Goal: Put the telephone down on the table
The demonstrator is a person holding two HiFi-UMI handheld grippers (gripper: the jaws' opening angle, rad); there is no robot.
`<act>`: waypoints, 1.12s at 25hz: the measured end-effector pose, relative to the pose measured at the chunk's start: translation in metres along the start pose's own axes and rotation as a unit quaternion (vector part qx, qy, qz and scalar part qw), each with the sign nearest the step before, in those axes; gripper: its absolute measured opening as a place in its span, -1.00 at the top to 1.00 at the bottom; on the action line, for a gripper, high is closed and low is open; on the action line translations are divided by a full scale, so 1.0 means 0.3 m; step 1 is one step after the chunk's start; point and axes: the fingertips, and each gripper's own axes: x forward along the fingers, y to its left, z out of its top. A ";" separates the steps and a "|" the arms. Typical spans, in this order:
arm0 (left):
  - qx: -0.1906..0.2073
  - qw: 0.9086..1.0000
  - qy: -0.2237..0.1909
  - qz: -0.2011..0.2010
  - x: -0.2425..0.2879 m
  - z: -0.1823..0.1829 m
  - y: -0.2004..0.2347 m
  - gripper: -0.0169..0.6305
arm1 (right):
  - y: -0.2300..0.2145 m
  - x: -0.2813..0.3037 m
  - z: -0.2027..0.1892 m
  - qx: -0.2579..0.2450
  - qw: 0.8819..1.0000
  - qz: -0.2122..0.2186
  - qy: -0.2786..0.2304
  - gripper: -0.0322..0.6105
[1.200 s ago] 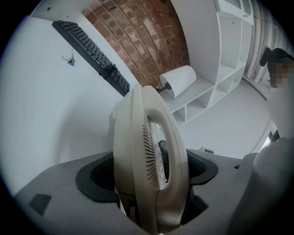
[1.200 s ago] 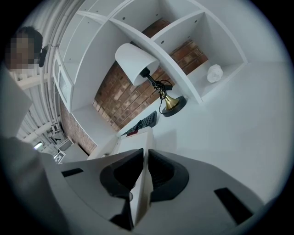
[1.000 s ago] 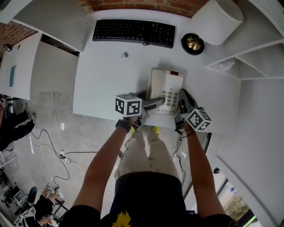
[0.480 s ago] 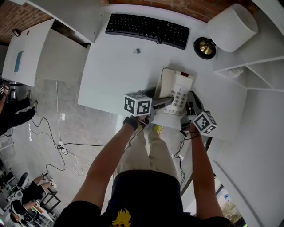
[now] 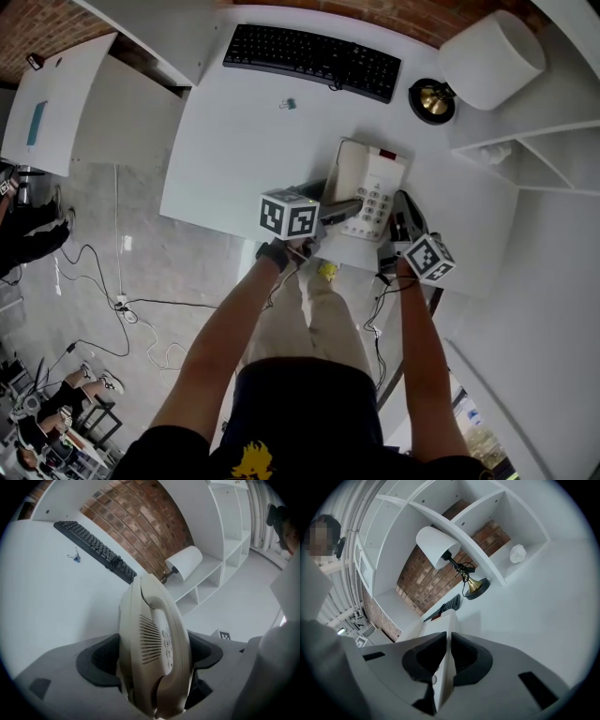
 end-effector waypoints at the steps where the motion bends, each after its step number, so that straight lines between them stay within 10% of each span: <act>1: -0.004 1.000 0.008 0.003 0.001 -0.003 0.005 -0.43 | 0.003 0.003 -0.002 -0.001 1.000 0.002 0.001 0.82; 28: 0.004 0.998 0.016 0.063 -0.030 -0.004 0.061 -0.41 | 0.019 0.002 -0.005 -0.018 1.000 0.013 0.010 0.79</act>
